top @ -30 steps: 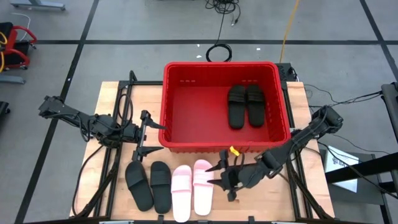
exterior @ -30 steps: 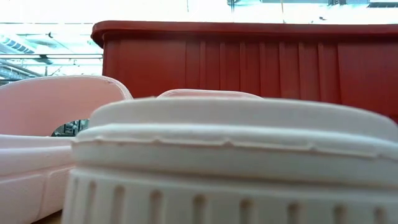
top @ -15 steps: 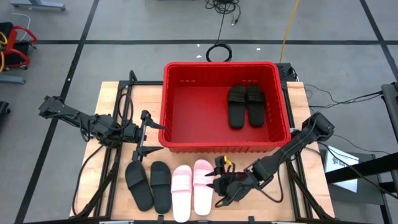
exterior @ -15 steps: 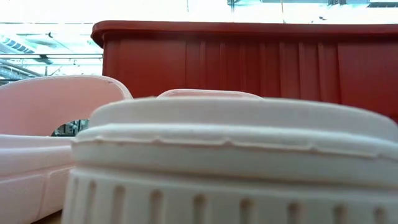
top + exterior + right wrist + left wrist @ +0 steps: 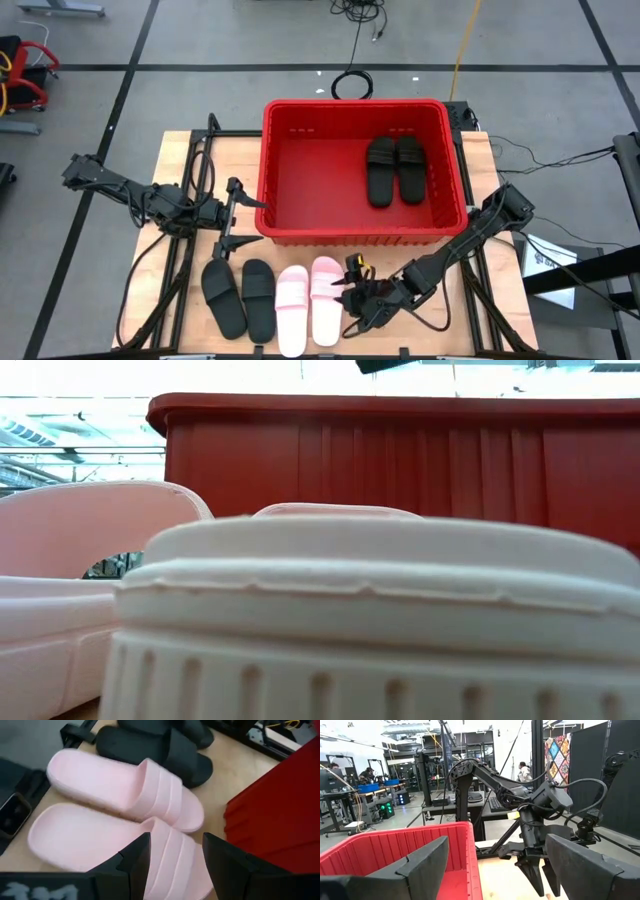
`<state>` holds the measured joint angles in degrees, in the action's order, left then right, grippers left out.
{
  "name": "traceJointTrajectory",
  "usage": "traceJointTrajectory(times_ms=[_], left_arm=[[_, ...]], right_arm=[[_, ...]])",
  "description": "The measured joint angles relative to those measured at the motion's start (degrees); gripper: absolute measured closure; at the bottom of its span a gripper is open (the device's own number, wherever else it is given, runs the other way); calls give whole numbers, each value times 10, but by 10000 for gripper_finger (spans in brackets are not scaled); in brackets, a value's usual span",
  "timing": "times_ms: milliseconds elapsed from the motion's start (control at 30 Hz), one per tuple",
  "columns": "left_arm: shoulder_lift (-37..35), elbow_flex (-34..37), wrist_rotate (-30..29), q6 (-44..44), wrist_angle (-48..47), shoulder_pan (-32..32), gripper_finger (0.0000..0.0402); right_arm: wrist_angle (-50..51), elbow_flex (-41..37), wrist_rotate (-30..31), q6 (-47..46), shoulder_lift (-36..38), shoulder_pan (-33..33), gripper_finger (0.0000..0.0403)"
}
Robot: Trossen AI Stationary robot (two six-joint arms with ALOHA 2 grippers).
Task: Pick and place slides into bin
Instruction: Put the pink slide into the red basket
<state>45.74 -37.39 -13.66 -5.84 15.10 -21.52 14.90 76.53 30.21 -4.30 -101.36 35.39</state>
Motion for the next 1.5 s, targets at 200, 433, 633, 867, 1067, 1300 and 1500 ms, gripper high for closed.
traceJointTrajectory(times_ms=[200,433,633,867,1067,1300,1500], left_arm=[[0,0,0,1,0,0,62],[0,0,0,1,0,0,62],[0,0,0,1,0,0,62],[0,0,0,1,-1,0,62],[0,0,0,1,-2,0,62],[0,0,0,1,-3,0,62],[0,0,0,4,-1,0,62]], right_arm=[[0,0,-4,-5,-18,-1,232],[-18,12,-35,1,-55,-8,232],[56,97,-31,26,-110,-6,232],[148,165,-11,11,-149,-3,232],[174,167,5,4,-150,-3,232],[189,167,-1,-4,-171,-1,232],[178,166,1,14,-179,0,232]])
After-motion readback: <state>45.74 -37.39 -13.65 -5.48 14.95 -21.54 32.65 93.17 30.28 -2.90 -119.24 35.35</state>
